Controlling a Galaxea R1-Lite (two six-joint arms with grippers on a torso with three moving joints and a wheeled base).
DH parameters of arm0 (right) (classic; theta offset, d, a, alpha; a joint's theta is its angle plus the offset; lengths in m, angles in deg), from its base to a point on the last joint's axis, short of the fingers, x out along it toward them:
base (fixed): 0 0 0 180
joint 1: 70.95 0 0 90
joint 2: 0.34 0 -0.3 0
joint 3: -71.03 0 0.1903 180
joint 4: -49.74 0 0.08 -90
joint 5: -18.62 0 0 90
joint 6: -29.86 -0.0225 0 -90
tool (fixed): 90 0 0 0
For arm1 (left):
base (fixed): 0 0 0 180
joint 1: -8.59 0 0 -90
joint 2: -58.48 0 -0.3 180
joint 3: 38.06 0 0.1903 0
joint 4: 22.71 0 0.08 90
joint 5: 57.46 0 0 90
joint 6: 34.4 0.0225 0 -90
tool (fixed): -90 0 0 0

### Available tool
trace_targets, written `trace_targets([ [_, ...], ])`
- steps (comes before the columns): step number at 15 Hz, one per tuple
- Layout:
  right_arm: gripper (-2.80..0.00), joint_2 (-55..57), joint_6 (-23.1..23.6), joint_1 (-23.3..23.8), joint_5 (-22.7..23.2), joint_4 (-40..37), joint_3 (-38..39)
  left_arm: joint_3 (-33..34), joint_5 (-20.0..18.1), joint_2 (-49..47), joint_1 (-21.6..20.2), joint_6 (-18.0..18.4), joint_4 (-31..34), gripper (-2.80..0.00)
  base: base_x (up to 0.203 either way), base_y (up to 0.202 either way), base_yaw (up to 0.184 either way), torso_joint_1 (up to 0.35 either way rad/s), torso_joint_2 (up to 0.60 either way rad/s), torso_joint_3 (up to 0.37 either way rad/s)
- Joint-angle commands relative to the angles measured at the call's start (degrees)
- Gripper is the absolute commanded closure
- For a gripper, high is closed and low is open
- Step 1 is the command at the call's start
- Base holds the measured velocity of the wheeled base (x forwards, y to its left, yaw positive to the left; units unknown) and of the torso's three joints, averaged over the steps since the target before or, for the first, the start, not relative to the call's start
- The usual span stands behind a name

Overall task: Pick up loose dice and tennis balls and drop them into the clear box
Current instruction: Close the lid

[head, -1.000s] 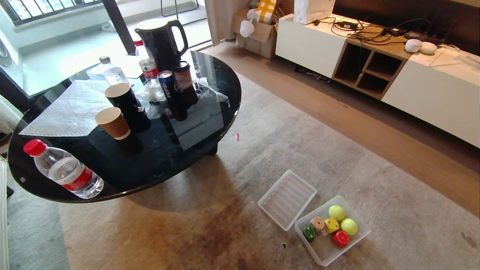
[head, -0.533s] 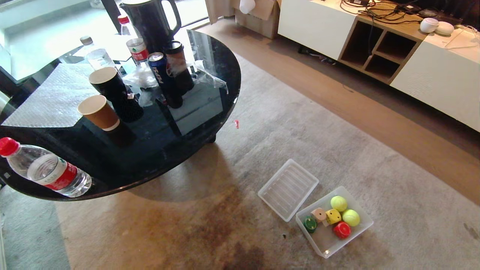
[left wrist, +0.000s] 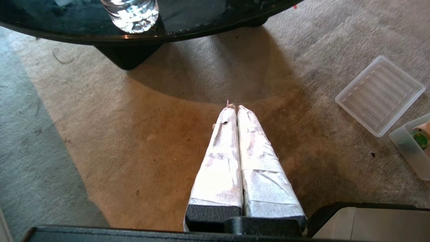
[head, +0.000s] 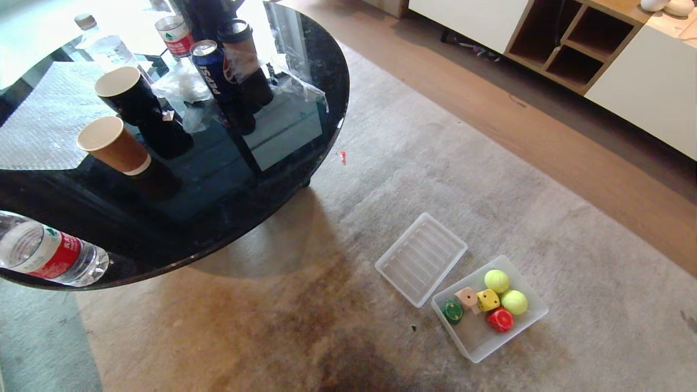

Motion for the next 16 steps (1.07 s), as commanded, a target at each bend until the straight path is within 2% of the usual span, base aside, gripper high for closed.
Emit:
trace_targets([
  [1,0.0,0.0,0.0,0.0,0.0,0.0,0.0,0.0,0.0,0.0,0.0,0.0,0.0,0.0,0.0,0.0,0.0,0.002,0.0,-0.194],
  [16,0.0,0.2,-0.1,0.0,0.0,-0.5,-0.1,0.0,0.0,0.0,0.0,0.0,0.0,0.0,0.0,0.0,0.0,0.003,0.0,-0.197],
])
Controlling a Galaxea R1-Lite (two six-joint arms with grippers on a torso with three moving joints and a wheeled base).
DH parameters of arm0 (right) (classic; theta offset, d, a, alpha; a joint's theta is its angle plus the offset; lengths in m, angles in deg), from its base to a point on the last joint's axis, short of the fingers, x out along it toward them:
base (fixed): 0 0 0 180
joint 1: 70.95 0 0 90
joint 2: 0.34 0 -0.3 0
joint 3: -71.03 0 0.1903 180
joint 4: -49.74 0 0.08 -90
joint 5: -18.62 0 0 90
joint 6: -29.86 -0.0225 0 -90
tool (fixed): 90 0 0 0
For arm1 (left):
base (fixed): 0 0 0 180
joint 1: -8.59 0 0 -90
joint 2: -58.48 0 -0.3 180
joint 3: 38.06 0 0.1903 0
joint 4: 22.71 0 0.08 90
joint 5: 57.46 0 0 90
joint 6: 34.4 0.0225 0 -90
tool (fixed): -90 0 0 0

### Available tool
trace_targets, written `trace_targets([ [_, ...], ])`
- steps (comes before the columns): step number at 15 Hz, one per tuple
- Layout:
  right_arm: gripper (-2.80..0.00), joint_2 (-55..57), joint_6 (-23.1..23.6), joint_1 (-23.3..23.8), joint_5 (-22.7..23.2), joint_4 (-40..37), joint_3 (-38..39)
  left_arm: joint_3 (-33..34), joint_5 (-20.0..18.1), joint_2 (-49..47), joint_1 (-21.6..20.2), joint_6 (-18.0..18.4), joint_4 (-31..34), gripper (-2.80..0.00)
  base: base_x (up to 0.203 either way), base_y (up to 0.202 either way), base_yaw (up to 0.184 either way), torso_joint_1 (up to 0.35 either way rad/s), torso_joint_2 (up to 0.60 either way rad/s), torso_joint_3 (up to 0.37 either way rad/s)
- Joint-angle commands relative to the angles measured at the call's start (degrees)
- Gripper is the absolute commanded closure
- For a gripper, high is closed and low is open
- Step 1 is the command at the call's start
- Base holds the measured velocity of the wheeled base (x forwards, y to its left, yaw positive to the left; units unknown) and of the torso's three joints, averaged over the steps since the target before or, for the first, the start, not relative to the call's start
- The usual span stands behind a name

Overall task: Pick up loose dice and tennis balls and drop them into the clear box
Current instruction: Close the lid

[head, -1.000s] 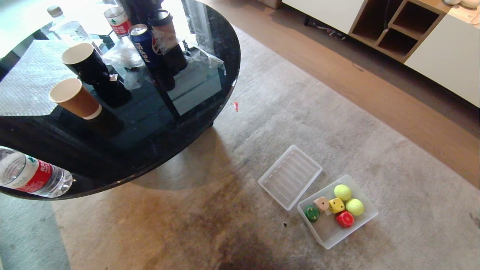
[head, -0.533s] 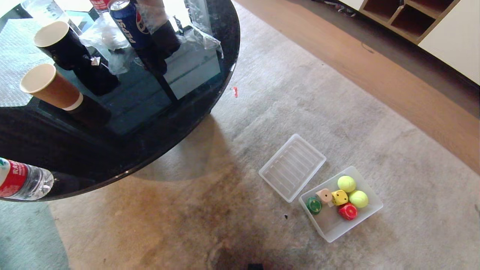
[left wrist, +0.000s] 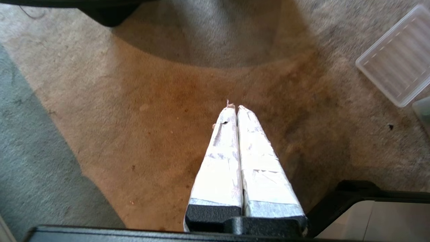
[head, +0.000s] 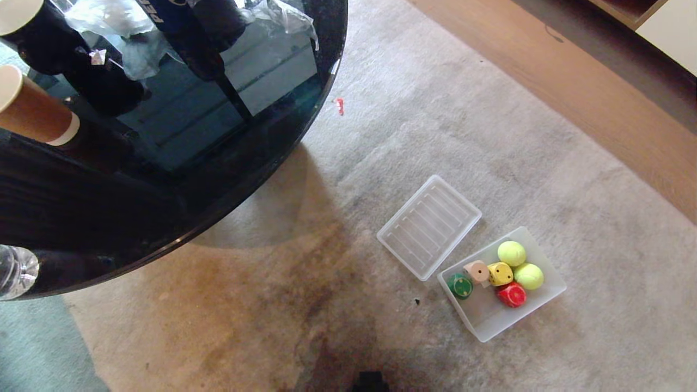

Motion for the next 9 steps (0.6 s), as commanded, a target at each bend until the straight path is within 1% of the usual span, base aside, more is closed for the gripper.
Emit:
trace_targets([
  [1,0.0,0.1,0.0,0.0,0.0,0.0,0.0,0.0,0.0,0.0,0.0,0.0,0.0,0.0,0.0,0.0,0.0,0.001,0.0,-0.207],
  [9,0.0,0.1,0.0,0.0,0.0,-0.2,-0.1,0.0,0.0,0.0,0.0,0.0,0.0,0.0,0.0,0.0,0.0,0.002,0.0,-0.199],
])
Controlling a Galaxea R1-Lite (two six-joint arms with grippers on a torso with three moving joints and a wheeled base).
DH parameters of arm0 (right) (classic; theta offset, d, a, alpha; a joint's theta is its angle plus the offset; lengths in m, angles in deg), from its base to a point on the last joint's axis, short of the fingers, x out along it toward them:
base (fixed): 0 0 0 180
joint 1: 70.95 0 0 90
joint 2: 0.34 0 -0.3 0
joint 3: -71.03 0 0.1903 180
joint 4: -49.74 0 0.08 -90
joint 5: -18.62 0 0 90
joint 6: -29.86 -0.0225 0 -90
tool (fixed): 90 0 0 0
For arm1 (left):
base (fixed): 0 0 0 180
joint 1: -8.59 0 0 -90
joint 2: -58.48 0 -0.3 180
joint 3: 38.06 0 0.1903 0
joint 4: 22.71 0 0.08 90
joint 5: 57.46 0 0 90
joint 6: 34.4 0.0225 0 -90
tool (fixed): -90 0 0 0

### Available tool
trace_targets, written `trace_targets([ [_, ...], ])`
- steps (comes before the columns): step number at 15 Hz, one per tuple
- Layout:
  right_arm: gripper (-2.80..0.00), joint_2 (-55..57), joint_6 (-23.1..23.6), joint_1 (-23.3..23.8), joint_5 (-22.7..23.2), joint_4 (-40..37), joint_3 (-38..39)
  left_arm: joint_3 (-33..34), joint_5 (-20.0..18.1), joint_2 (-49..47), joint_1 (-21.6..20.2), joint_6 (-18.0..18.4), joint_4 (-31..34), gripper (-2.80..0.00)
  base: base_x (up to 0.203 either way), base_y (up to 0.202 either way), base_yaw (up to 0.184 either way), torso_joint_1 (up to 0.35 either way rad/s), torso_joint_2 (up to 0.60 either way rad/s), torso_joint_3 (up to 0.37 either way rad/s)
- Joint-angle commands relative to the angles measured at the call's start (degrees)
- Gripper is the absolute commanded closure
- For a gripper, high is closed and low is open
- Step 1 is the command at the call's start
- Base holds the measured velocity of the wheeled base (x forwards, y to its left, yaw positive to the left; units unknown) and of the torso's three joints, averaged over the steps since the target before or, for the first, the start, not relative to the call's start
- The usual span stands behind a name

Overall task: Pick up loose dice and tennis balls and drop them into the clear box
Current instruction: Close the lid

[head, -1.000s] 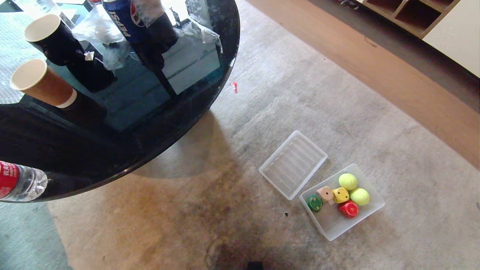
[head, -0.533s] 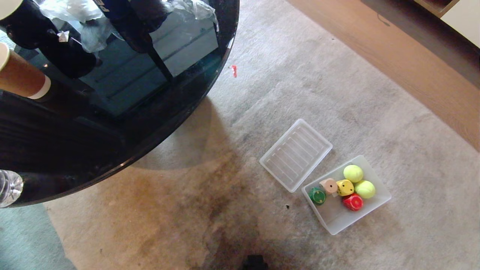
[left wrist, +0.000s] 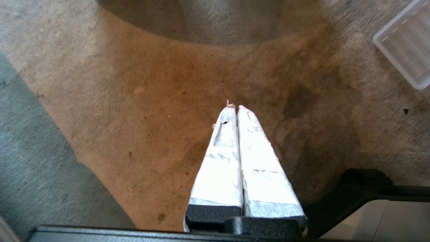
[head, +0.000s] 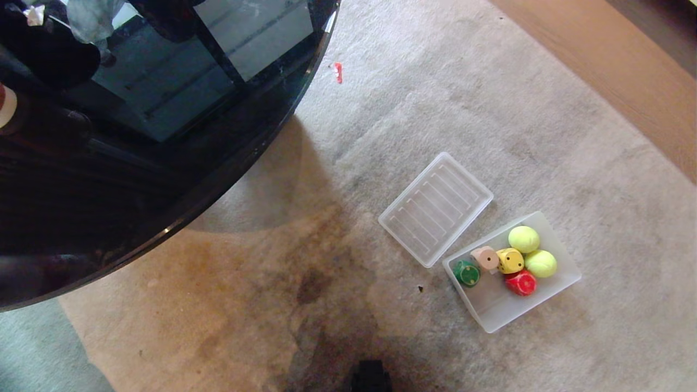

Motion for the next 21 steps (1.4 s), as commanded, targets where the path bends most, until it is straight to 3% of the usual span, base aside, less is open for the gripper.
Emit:
trace_targets([
  [1,0.0,0.1,0.0,0.0,0.0,-0.1,0.0,0.0,0.0,0.0,0.0,0.0,0.0,0.0,0.0,0.0,0.0,0.006,0.0,-0.202],
  [11,0.0,0.0,0.0,0.0,0.0,0.0,0.1,0.0,0.0,0.0,0.0,0.0,0.0,0.0,0.0,0.0,0.0,0.003,0.0,-0.176],
  [21,0.0,0.0,0.0,0.0,-0.1,0.0,0.1,0.0,0.0,0.0,0.0,0.0,0.0,0.0,0.0,0.0,0.0,0.001,0.0,-0.007],
])
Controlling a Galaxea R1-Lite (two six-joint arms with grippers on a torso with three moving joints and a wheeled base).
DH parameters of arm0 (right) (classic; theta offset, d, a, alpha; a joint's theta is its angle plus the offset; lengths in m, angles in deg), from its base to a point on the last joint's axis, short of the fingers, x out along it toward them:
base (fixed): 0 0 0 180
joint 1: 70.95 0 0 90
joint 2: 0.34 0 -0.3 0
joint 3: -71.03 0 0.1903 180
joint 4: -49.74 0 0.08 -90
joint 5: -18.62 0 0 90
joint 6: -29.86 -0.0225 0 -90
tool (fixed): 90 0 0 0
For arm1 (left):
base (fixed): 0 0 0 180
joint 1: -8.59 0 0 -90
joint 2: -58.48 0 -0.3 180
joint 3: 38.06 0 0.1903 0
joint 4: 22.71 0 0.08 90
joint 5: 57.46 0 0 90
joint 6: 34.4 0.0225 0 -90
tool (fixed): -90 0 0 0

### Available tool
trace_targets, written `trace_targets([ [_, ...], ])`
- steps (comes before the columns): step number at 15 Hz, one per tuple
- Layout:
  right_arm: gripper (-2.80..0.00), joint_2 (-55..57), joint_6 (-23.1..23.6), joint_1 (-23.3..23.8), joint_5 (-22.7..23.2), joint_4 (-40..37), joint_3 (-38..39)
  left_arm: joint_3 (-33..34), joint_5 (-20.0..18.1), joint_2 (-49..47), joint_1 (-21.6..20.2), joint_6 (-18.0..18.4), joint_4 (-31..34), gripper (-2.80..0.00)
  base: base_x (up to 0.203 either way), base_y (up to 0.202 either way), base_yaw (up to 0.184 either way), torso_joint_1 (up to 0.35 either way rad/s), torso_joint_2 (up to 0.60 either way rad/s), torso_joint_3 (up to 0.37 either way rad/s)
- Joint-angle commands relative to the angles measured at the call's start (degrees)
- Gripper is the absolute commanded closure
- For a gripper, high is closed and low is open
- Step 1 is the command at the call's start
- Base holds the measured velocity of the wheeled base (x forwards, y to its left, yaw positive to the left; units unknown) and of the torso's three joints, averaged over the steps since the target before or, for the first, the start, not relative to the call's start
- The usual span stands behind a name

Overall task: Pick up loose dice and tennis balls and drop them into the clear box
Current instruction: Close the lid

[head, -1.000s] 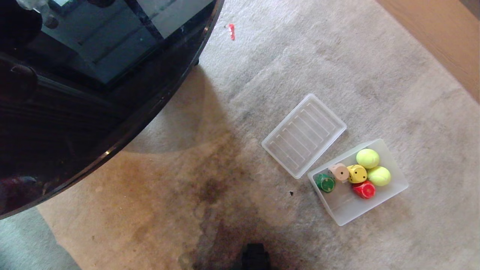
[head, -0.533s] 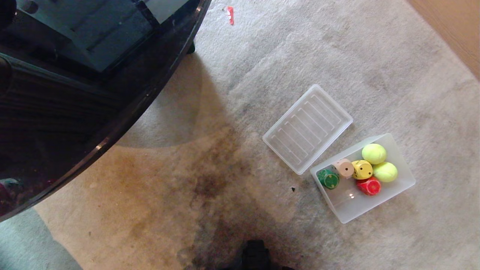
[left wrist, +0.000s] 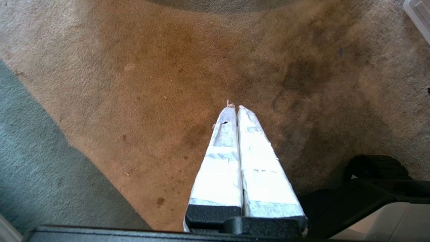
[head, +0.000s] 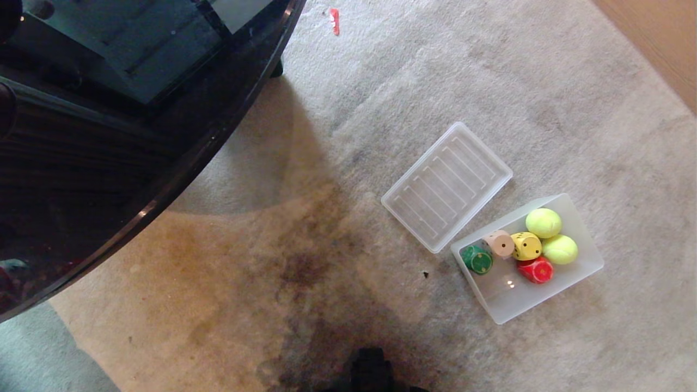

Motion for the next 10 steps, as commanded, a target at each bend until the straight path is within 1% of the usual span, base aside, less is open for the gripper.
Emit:
trace_targets([
  [1,0.0,0.0,0.1,0.0,0.0,0.0,0.0,0.0,0.0,0.0,0.0,0.0,0.0,0.0,0.0,0.0,0.0,0.0,0.0,0.0],
  [10,0.0,0.0,0.1,0.0,0.0,0.0,-0.1,0.0,0.0,0.0,0.0,0.0,0.0,0.0,0.0,0.0,0.0,0.0,0.0,0.0],
])
